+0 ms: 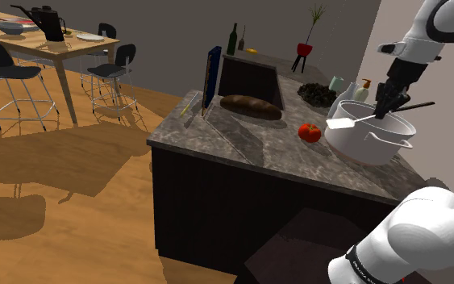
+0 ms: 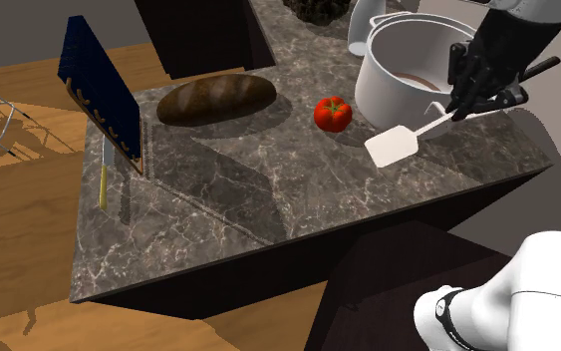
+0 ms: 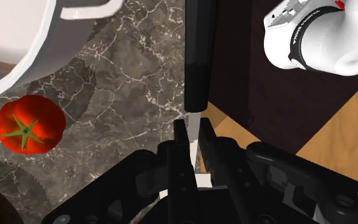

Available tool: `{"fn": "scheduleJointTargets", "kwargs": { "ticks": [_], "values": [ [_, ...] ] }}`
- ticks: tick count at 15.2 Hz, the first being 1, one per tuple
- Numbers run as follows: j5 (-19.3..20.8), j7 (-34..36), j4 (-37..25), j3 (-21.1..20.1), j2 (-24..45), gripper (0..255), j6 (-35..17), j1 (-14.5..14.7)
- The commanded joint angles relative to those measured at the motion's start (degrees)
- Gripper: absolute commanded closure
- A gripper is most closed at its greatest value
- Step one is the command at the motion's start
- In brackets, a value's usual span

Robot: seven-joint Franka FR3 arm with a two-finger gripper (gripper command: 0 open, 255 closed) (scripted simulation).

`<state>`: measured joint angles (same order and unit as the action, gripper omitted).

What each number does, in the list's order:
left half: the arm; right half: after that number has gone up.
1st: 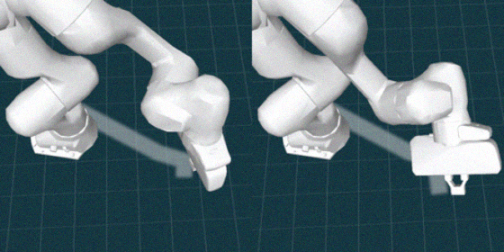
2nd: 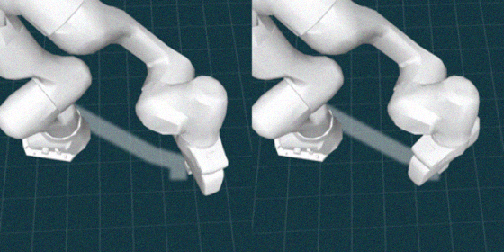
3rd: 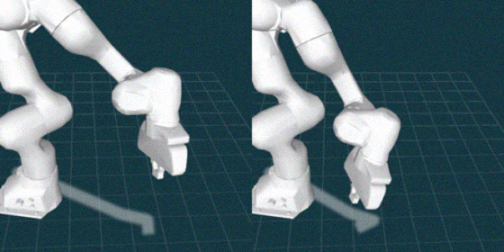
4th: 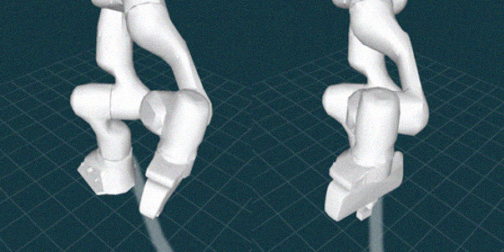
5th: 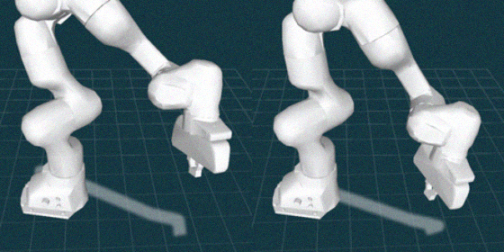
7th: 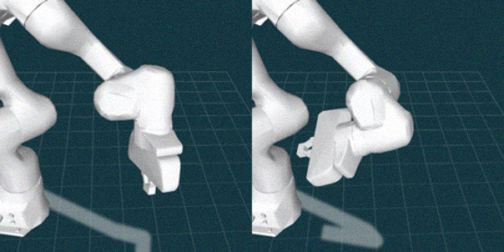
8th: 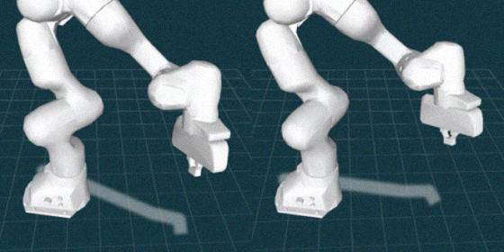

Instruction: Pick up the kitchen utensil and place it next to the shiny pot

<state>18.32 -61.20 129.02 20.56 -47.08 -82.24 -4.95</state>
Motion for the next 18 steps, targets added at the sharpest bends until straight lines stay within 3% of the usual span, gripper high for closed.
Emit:
{"fn": "scheduleJointTargets", "kwargs": {
  "ticks": [1, 14, 18],
  "values": [
    [1.81, -2.18, 1.01, 1.45, -2.42, 255, 0.96, -1.15],
    [14.81, -18.99, -1.58, 13.24, -11.34, 255, 7.01, -7.17],
    [15.93, -19.06, 0.89, 14.34, -12.58, 255, 5.52, -7.71]
  ]
}}
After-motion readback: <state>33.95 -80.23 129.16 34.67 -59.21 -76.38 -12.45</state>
